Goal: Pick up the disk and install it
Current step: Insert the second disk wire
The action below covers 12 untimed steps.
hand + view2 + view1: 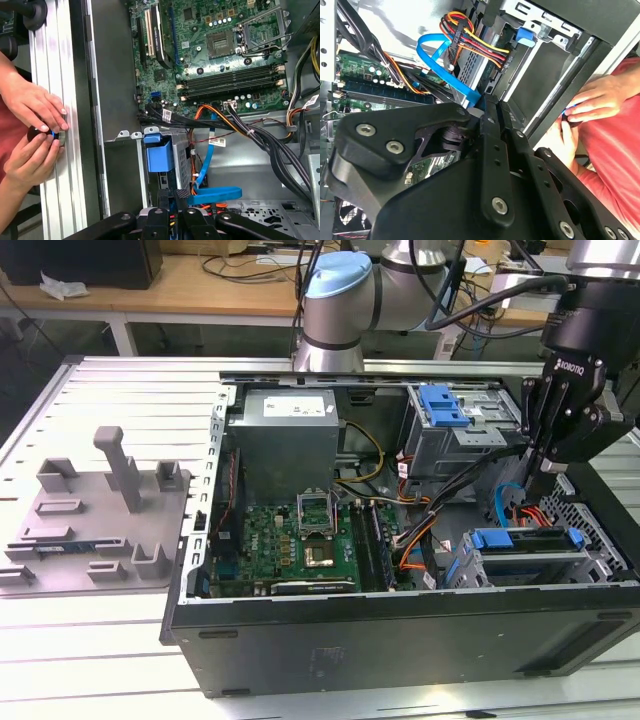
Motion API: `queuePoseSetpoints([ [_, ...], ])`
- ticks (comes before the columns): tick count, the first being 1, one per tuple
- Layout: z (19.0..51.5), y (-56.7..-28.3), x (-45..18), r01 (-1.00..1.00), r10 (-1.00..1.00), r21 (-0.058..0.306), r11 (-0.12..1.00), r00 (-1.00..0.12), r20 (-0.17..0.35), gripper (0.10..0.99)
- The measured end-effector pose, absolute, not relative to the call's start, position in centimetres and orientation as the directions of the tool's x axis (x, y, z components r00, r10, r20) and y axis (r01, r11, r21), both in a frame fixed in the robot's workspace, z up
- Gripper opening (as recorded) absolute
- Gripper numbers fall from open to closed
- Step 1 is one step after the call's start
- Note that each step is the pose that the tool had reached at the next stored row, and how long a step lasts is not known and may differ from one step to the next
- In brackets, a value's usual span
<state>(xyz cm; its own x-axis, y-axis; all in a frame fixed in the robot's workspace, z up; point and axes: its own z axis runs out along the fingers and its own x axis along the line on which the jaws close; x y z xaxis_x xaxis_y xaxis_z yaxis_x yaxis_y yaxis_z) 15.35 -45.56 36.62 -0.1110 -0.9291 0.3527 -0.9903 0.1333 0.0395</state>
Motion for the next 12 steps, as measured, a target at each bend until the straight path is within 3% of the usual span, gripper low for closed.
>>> queuePoseSetpoints([
  [6,36.6,-46.1,15.3,-0.99,-0.933,0.041,0.133,-0.111,0.341,0.161],
  [12,36.6,-47.4,15.4,-0.991,-0.957,0.039,0.129,-0.115,0.267,0.161],
])
